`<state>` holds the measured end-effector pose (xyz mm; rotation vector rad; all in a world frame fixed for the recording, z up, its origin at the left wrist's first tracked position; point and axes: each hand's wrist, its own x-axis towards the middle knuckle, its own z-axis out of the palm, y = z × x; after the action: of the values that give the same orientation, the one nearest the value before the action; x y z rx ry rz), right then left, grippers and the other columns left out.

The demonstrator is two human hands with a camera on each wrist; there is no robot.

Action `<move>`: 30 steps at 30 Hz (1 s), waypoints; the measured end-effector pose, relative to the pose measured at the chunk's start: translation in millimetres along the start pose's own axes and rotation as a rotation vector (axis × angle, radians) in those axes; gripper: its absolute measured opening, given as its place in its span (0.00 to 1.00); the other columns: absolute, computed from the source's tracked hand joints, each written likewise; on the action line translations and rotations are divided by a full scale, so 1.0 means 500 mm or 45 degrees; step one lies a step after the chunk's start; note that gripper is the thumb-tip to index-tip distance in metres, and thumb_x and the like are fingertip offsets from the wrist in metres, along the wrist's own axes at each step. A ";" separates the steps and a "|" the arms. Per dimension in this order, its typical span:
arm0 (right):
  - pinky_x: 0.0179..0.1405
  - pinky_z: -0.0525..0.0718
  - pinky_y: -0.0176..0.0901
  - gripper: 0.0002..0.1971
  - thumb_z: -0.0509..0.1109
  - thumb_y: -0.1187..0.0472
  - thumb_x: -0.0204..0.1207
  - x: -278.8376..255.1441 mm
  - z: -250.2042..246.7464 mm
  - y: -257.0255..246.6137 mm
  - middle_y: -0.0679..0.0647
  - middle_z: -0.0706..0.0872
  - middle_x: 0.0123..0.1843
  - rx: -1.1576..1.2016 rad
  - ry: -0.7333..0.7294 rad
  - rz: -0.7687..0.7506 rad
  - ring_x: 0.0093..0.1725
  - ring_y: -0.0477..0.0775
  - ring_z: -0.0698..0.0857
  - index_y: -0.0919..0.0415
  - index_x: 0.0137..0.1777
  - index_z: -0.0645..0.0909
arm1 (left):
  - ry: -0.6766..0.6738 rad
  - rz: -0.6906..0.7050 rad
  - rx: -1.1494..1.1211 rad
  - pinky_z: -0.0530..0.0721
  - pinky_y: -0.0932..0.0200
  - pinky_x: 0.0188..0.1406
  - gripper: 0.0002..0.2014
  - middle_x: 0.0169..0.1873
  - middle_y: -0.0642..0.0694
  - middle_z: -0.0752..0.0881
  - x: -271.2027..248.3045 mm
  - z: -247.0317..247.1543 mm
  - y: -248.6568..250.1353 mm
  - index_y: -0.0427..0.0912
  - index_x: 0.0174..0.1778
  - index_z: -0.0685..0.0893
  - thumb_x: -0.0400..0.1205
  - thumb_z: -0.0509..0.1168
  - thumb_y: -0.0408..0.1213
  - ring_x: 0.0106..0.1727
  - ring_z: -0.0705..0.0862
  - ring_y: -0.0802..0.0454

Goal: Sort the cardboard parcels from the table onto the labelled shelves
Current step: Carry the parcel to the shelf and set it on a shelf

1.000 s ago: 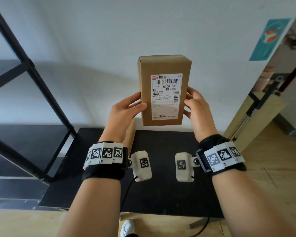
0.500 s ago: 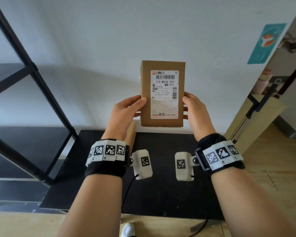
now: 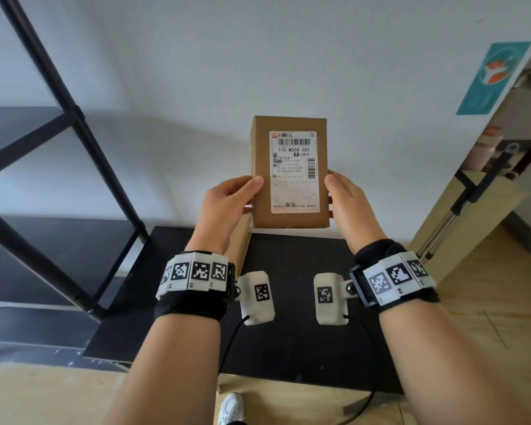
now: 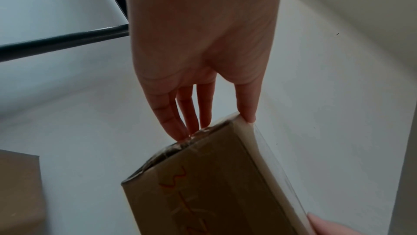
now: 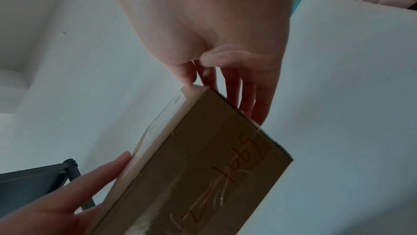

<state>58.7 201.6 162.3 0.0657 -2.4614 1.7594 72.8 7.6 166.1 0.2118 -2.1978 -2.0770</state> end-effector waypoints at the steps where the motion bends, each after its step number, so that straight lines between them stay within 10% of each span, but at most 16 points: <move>1: 0.57 0.83 0.42 0.15 0.49 0.52 0.89 -0.003 0.006 0.000 0.37 0.85 0.51 0.008 -0.012 0.002 0.53 0.39 0.84 0.44 0.58 0.78 | 0.009 -0.001 0.002 0.88 0.51 0.61 0.17 0.52 0.51 0.94 -0.004 -0.007 -0.002 0.45 0.64 0.88 0.83 0.70 0.48 0.56 0.91 0.53; 23: 0.45 0.80 0.39 0.15 0.53 0.53 0.87 -0.240 0.384 -0.137 0.41 0.84 0.53 0.100 -0.417 0.073 0.52 0.40 0.83 0.51 0.68 0.75 | 0.386 -0.166 -0.049 0.88 0.57 0.56 0.16 0.54 0.50 0.92 -0.269 -0.436 -0.069 0.44 0.65 0.85 0.82 0.71 0.42 0.57 0.90 0.54; 30: 0.60 0.84 0.55 0.13 0.54 0.56 0.86 -0.417 0.576 -0.208 0.51 0.87 0.56 0.134 -0.596 0.037 0.57 0.50 0.86 0.53 0.62 0.78 | 0.581 -0.215 -0.060 0.88 0.61 0.49 0.15 0.54 0.46 0.91 -0.447 -0.659 -0.094 0.40 0.64 0.83 0.83 0.70 0.40 0.55 0.90 0.51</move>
<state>256.7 -110.7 143.1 0.5088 -2.6721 2.0828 351.8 -279.5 142.1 0.8036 -1.9075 -1.9108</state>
